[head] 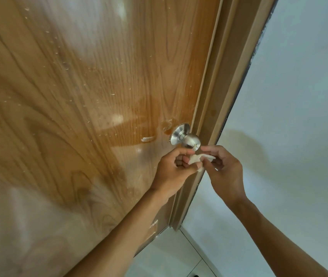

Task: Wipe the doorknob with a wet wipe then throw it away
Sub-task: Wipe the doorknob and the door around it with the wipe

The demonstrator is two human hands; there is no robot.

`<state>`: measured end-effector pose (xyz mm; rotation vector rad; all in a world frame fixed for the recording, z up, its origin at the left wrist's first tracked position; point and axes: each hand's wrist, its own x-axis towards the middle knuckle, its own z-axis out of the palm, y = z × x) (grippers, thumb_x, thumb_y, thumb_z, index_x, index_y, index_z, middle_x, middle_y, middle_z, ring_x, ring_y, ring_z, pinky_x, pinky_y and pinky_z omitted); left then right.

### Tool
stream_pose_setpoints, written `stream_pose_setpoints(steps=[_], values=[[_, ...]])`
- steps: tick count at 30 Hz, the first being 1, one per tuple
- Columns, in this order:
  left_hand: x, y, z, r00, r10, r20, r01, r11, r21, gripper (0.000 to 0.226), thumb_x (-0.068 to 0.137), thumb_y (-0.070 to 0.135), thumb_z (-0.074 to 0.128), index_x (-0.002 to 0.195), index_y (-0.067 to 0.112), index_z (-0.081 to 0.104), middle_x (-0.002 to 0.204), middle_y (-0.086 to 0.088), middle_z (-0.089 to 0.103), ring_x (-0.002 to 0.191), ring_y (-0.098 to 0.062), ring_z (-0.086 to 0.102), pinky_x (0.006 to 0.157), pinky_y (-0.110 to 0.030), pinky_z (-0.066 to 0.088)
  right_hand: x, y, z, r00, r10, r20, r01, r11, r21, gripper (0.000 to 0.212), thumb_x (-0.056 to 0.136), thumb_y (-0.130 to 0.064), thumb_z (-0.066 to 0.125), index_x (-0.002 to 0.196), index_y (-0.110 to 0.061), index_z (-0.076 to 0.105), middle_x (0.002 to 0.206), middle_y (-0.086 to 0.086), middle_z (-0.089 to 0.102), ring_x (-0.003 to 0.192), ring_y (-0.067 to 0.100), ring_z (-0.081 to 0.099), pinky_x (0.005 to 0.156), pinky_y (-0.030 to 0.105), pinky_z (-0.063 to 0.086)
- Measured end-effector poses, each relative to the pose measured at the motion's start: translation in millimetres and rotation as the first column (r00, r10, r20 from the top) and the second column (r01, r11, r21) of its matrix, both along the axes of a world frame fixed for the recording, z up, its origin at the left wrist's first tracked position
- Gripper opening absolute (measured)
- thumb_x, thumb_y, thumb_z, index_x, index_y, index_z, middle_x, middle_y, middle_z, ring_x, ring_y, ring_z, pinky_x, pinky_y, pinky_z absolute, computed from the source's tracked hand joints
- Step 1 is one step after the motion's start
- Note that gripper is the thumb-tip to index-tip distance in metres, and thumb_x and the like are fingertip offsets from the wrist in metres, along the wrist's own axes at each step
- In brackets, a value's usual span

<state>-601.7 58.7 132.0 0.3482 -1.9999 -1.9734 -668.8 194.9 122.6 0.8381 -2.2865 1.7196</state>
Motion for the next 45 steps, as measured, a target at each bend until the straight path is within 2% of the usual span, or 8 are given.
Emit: stream_pose_setpoints(steps=[3, 11, 17, 22, 30, 37, 41, 45], values=[[2, -7, 1, 0.999, -0.042, 0.021, 0.042, 0.998, -0.040, 0.011, 0.083, 0.012, 0.074, 0.094, 0.013, 0.073, 0.076, -0.002, 0.063, 0.068, -0.006, 0.057, 0.068, -0.021, 0.051, -5, 2, 7, 0.995, 0.044, 0.090, -0.040, 0.998, -0.047, 0.021, 0.088, -0.008, 0.068, 0.095, -0.028, 0.072, 0.087, -0.018, 0.071, 0.083, 0.009, 0.068, 0.070, 0.015, 0.053], [9, -24, 2, 0.974, -0.175, 0.143, 0.101, 0.904, 0.416, 0.017, 0.092, 0.022, 0.063, 0.086, 0.007, 0.071, 0.068, -0.002, 0.064, 0.062, -0.012, 0.059, 0.059, -0.021, 0.052, -10, 5, 12, 0.918, 0.092, 0.386, 0.014, 0.965, -0.263, 0.013, 0.089, -0.009, 0.066, 0.094, -0.018, 0.073, 0.093, -0.002, 0.071, 0.094, 0.020, 0.066, 0.075, 0.034, 0.058], [14, -7, 2, 0.979, -0.125, 0.161, 0.094, 0.978, 0.188, 0.052, 0.081, 0.066, 0.054, 0.114, 0.026, 0.060, 0.107, 0.004, 0.068, 0.095, -0.009, 0.065, 0.080, -0.025, 0.055, -9, -3, 20, 0.907, 0.086, 0.411, 0.009, 0.975, -0.224, 0.008, 0.091, -0.014, 0.063, 0.089, -0.015, 0.070, 0.089, 0.000, 0.071, 0.088, 0.022, 0.065, 0.067, 0.032, 0.056], [10, 2, 9, 0.987, -0.137, 0.084, 0.114, 0.964, 0.240, 0.029, 0.090, 0.027, 0.065, 0.118, 0.016, 0.064, 0.115, -0.004, 0.070, 0.110, -0.016, 0.065, 0.095, -0.033, 0.054, -7, -10, 23, 0.903, 0.073, 0.423, 0.006, 0.983, -0.182, 0.024, 0.088, -0.033, 0.065, 0.087, -0.010, 0.069, 0.091, 0.009, 0.071, 0.089, 0.029, 0.068, 0.075, 0.043, 0.058], [10, -7, 12, 0.994, -0.029, 0.102, 0.000, 0.962, 0.272, 0.012, 0.085, 0.027, 0.071, 0.091, 0.017, 0.074, 0.091, -0.002, 0.077, 0.085, -0.012, 0.071, 0.077, -0.025, 0.057, 0, -10, 22, 0.965, -0.251, 0.080, 0.252, 0.968, 0.001, 0.024, 0.095, -0.037, 0.056, 0.097, -0.015, 0.065, 0.090, -0.005, 0.066, 0.086, 0.013, 0.064, 0.066, 0.009, 0.048], [5, -8, 24, 0.995, -0.080, 0.060, 0.067, 0.978, 0.196, 0.048, 0.073, 0.043, 0.079, 0.091, 0.000, 0.069, 0.067, -0.002, 0.067, 0.062, -0.010, 0.061, 0.060, -0.022, 0.051, 11, -8, 27, 0.962, 0.214, 0.169, -0.221, 0.975, 0.022, 0.052, 0.072, -0.043, 0.077, 0.116, -0.021, 0.060, 0.107, -0.003, 0.067, 0.096, 0.019, 0.065, 0.081, 0.032, 0.058], [5, -12, 27, 0.988, -0.146, 0.057, 0.134, 0.975, 0.176, 0.039, 0.077, 0.046, 0.075, 0.092, 0.010, 0.074, 0.071, -0.002, 0.067, 0.063, -0.009, 0.060, 0.057, -0.020, 0.050, 3, -6, 30, 0.749, 0.482, 0.455, -0.439, 0.875, -0.204, 0.045, 0.078, -0.026, 0.076, 0.118, -0.009, 0.064, 0.111, 0.013, 0.070, 0.101, 0.032, 0.069, 0.090, 0.044, 0.056], [9, -13, 23, 0.996, -0.072, 0.045, 0.063, 0.980, 0.189, 0.034, 0.087, 0.047, 0.063, 0.088, 0.014, 0.074, 0.074, -0.003, 0.067, 0.061, -0.008, 0.057, 0.053, -0.018, 0.046, 1, -4, 31, 0.822, 0.360, 0.442, -0.321, 0.933, -0.163, 0.029, 0.073, -0.029, 0.076, 0.094, -0.010, 0.071, 0.097, 0.012, 0.071, 0.089, 0.034, 0.066, 0.070, 0.032, 0.052]])
